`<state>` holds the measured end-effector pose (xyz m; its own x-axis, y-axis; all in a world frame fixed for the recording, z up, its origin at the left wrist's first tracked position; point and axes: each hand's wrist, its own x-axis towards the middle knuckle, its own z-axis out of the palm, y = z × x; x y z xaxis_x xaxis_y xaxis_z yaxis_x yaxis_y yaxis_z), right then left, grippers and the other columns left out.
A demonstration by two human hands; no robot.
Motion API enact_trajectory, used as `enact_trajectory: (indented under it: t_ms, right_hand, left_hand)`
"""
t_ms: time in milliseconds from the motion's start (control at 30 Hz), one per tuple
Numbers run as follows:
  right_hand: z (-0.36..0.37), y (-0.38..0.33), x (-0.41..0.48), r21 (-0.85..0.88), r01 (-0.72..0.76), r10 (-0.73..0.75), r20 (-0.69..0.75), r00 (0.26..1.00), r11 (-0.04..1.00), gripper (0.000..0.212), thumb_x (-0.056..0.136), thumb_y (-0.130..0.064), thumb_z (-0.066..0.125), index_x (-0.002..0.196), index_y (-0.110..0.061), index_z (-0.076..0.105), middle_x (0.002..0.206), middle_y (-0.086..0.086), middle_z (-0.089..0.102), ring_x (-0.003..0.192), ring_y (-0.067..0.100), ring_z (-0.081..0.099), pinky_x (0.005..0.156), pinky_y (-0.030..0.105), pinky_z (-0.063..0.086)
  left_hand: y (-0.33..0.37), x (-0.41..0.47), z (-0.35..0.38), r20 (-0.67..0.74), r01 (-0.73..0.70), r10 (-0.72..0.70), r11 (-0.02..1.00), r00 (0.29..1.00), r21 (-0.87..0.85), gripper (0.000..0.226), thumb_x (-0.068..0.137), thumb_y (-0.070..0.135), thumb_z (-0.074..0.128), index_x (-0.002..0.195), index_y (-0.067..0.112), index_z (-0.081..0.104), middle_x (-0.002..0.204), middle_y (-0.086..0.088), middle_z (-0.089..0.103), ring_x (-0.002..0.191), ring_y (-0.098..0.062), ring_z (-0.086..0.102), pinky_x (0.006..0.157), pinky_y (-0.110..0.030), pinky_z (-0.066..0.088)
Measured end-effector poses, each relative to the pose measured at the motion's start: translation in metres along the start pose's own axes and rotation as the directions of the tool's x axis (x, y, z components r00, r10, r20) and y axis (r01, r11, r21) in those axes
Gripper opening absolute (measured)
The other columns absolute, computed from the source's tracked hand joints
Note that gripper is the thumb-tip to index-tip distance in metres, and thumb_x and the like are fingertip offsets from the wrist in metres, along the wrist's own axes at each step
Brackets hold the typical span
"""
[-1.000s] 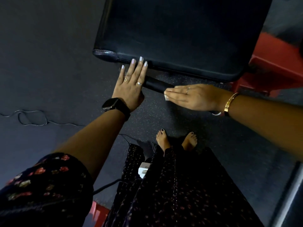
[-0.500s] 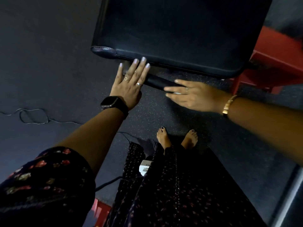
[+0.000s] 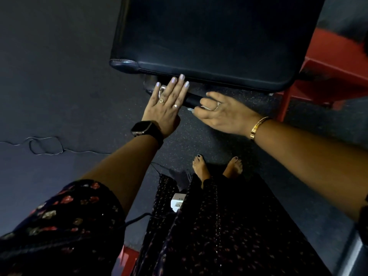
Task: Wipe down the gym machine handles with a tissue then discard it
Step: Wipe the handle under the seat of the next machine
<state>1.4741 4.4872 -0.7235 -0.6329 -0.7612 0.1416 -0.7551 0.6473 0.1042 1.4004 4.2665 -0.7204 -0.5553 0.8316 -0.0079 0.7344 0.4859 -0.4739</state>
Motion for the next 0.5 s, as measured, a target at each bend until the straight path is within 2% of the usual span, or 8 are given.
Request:
enact_trajectory:
  t_ms: [67, 133, 167, 267, 333, 400, 500]
  right_hand:
    - [0.007, -0.002, -0.020, 0.019, 0.004, -0.006, 0.104, 0.995, 1.000, 0.036, 0.097, -0.001, 0.031, 0.122, -0.002, 0.057, 0.117, 0.003, 0.050, 0.105, 0.027, 0.042, 0.102, 0.042, 0.039]
    - [0.005, 0.008, -0.040, -0.071, 0.005, -0.002, 0.040, 0.999, 0.997, 0.044, 0.098, 0.005, 0.019, 0.121, 0.002, 0.056, 0.116, 0.005, 0.052, 0.102, 0.029, 0.043, 0.098, 0.043, 0.043]
    - [0.010, 0.007, -0.054, -0.069, 0.021, -0.017, 0.052, 0.999, 0.997, 0.045, 0.097, 0.006, 0.019, 0.120, 0.002, 0.057, 0.116, 0.005, 0.053, 0.100, 0.029, 0.044, 0.096, 0.043, 0.044]
    - [0.008, 0.005, -0.077, -0.099, 0.064, -0.054, 0.100, 0.993, 0.993, 0.039, 0.097, 0.007, 0.026, 0.126, 0.003, 0.052, 0.116, 0.004, 0.054, 0.095, 0.027, 0.045, 0.089, 0.040, 0.048]
    - [0.007, 0.009, -0.068, -0.118, 0.050, -0.044, 0.050, 0.998, 0.992, 0.034, 0.097, 0.003, 0.039, 0.129, 0.002, 0.050, 0.115, 0.001, 0.054, 0.094, 0.025, 0.045, 0.083, 0.037, 0.048]
    - [0.007, 0.007, -0.048, -0.137, 0.028, -0.031, -0.024, 0.999, 0.990, 0.033, 0.096, -0.002, 0.046, 0.128, -0.002, 0.053, 0.115, 0.000, 0.052, 0.095, 0.024, 0.044, 0.081, 0.035, 0.047]
    - [0.002, 0.000, -0.015, -0.055, -0.084, 0.077, -0.114, 0.990, 0.995, 0.030, 0.100, -0.006, 0.038, 0.116, -0.011, 0.063, 0.110, -0.001, 0.048, 0.093, 0.021, 0.052, 0.084, 0.033, 0.047]
  left_hand:
    - [0.005, -0.004, -0.002, 0.010, -0.027, 0.027, 0.999, 1.000, -0.042, 0.087, 0.084, 0.026, 0.034, 0.149, 0.005, -0.019, 0.158, -0.008, 0.002, 0.145, -0.022, 0.006, 0.116, -0.046, -0.013]
    - [0.005, -0.003, -0.002, 0.002, -0.020, 0.020, 0.996, 1.000, -0.082, 0.089, 0.083, 0.025, 0.038, 0.150, 0.006, -0.018, 0.158, -0.008, 0.002, 0.145, -0.022, 0.006, 0.117, -0.045, -0.010]
    - [0.005, -0.004, -0.001, -0.022, -0.030, 0.028, 0.994, 0.999, -0.102, 0.090, 0.083, 0.025, 0.040, 0.150, 0.006, -0.018, 0.158, -0.008, 0.003, 0.146, -0.023, 0.006, 0.117, -0.045, -0.009]
    - [0.011, -0.006, -0.003, 0.031, -0.026, 0.029, 0.995, 0.999, -0.098, 0.092, 0.084, 0.027, 0.039, 0.148, 0.004, -0.023, 0.158, -0.010, -0.001, 0.146, -0.024, 0.002, 0.119, -0.046, -0.003]
    - [0.016, -0.005, -0.004, 0.059, -0.004, 0.011, 0.995, 0.998, -0.102, 0.094, 0.084, 0.028, 0.040, 0.146, 0.003, -0.025, 0.157, -0.011, -0.002, 0.145, -0.025, 0.001, 0.119, -0.046, 0.003]
    - [0.020, -0.006, -0.003, 0.066, 0.028, -0.021, 0.994, 0.998, -0.106, 0.096, 0.082, 0.028, 0.043, 0.147, 0.003, -0.024, 0.157, -0.012, -0.001, 0.145, -0.026, 0.001, 0.119, -0.046, 0.002]
    - [0.022, -0.006, -0.001, 0.052, 0.038, -0.032, 0.993, 0.998, -0.114, 0.096, 0.083, 0.027, 0.044, 0.147, 0.003, -0.023, 0.157, -0.013, -0.001, 0.145, -0.026, 0.001, 0.118, -0.046, -0.005]
